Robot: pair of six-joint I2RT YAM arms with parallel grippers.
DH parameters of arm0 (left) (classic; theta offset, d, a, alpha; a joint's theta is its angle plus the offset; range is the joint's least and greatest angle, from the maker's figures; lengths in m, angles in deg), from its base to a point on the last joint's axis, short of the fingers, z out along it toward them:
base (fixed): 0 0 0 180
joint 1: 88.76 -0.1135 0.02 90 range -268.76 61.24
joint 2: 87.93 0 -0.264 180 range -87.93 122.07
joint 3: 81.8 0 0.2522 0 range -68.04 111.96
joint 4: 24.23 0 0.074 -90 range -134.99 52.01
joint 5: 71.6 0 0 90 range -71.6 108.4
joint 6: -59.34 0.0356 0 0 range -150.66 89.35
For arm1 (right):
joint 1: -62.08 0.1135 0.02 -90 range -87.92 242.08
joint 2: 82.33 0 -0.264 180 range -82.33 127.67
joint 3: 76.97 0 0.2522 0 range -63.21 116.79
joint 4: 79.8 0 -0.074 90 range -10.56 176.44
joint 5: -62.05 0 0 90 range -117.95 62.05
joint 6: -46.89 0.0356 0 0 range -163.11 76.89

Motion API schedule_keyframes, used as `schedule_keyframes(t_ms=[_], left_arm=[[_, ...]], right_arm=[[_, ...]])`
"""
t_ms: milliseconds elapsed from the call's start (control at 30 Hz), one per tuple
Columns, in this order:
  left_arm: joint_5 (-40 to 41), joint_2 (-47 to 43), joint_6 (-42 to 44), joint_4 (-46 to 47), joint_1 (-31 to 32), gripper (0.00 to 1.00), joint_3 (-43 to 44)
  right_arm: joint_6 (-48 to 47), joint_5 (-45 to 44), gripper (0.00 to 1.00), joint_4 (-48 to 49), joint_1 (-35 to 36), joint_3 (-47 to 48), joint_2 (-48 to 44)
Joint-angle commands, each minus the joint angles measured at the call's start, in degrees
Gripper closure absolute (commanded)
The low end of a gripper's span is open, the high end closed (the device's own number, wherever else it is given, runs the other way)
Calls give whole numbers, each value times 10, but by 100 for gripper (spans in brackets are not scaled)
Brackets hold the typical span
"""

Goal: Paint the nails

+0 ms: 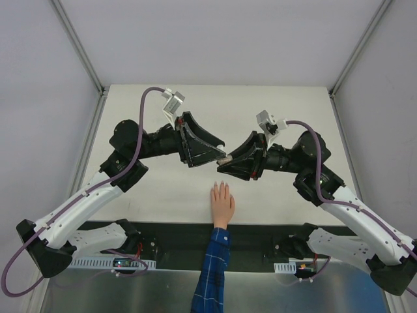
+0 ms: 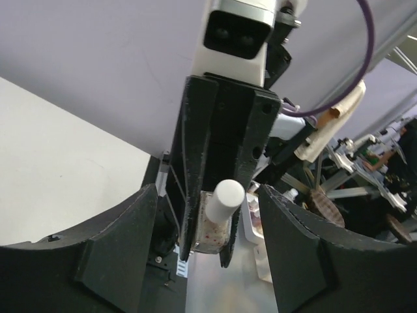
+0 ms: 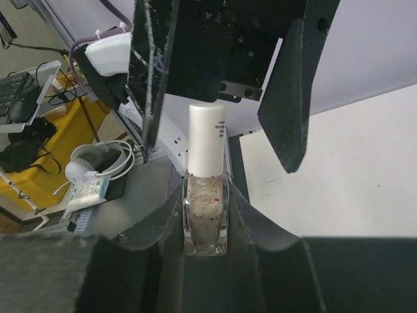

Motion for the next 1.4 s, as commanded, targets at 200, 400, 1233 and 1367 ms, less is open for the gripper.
schedule_keyframes(t_ms=[200, 400, 1233, 1367], left_arm=[[-81, 4, -27, 94, -4, 50, 8], [-95, 24, -33, 90, -5, 70, 21], [391, 70, 109, -266, 158, 100, 150], [343, 67, 119, -256, 158, 83, 148]], right_arm=[[47, 41, 100, 78, -21, -15, -5], [48, 34, 100, 82, -23, -14, 2], [-240, -575, 100, -122, 221, 36, -48], [-235, -568, 100, -123, 219, 35, -49]])
